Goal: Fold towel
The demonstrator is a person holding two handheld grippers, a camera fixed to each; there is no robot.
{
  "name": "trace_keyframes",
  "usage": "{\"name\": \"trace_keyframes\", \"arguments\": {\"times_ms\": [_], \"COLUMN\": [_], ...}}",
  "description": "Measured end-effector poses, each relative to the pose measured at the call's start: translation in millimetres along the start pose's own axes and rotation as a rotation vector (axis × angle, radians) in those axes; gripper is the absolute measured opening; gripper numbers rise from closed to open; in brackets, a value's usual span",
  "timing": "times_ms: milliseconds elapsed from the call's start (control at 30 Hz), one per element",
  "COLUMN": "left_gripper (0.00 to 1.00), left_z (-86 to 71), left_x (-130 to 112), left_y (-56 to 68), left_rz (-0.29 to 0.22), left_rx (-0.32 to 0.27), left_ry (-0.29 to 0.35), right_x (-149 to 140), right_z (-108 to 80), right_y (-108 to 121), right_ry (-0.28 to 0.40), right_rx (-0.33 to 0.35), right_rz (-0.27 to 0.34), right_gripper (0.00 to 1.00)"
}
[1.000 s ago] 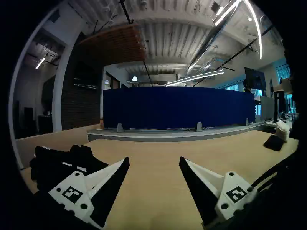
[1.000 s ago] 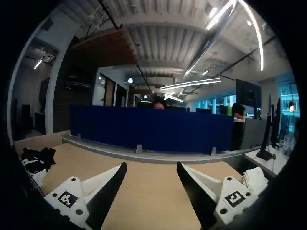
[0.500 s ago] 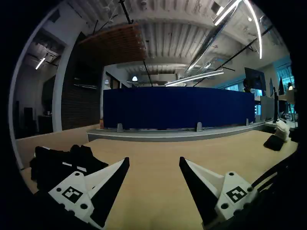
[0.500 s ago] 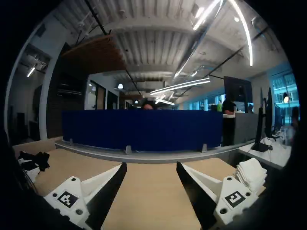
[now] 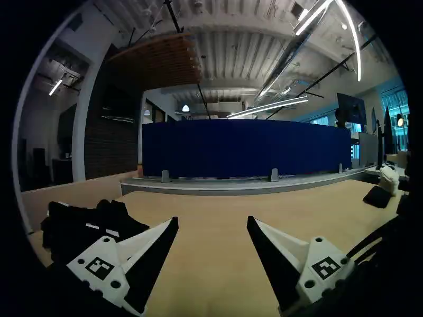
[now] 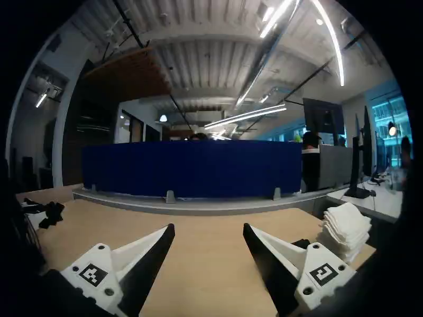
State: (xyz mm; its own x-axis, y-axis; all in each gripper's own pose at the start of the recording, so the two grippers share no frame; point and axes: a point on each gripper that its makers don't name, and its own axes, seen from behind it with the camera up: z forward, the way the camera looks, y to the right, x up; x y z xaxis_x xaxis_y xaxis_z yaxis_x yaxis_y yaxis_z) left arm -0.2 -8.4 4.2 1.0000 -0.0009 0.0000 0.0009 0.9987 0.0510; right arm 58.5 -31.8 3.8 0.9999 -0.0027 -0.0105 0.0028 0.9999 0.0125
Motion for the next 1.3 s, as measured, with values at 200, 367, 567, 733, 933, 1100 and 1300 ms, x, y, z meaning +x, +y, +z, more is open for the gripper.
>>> {"name": "trace_keyframes", "arguments": {"times_ms": [200, 367, 567, 733, 933, 1100, 1300], "left_gripper": [0.97, 0.97, 0.97, 0.97, 0.97, 0.97, 0.97], "left_z": [0.3, 0.9, 1.0, 0.9, 0.7, 0.6, 1.0], "left_x": [0.2, 0.1, 0.1, -0.1, 0.1, 0.2, 0.5], "left_y": [0.1, 0.0, -0.2, 0.1, 0.3, 0.2, -0.2], "left_rz": [0.000, 0.000, 0.000, 0.000, 0.000, 0.000, 0.000], "left_rx": [0.000, 0.000, 0.000, 0.000, 0.000, 0.000, 0.000], "left_ry": [0.000, 0.000, 0.000, 0.000, 0.000, 0.000, 0.000], "right_x": [-25.4, -39.7, -49.6, -56.9, -64.1, -61.8, -61.8], "right_z": [-0.4, 0.1, 0.9, 1.2, 0.0, 0.5, -1.3], "right_y": [13.1, 21.2, 25.6, 25.1, 23.6, 25.2, 26.0], "right_ry": [-0.008, -0.011, -0.009, -0.014, -0.017, -0.010, -0.007], "right_rx": [-0.013, -0.021, -0.022, -0.017, -0.015, -0.023, -0.027], "right_rz": [0.007, 0.010, -0.004, -0.010, -0.010, -0.005, -0.004], "right_gripper": [1.00, 1.00, 1.00, 1.00, 1.00, 1.00, 1.00]}}
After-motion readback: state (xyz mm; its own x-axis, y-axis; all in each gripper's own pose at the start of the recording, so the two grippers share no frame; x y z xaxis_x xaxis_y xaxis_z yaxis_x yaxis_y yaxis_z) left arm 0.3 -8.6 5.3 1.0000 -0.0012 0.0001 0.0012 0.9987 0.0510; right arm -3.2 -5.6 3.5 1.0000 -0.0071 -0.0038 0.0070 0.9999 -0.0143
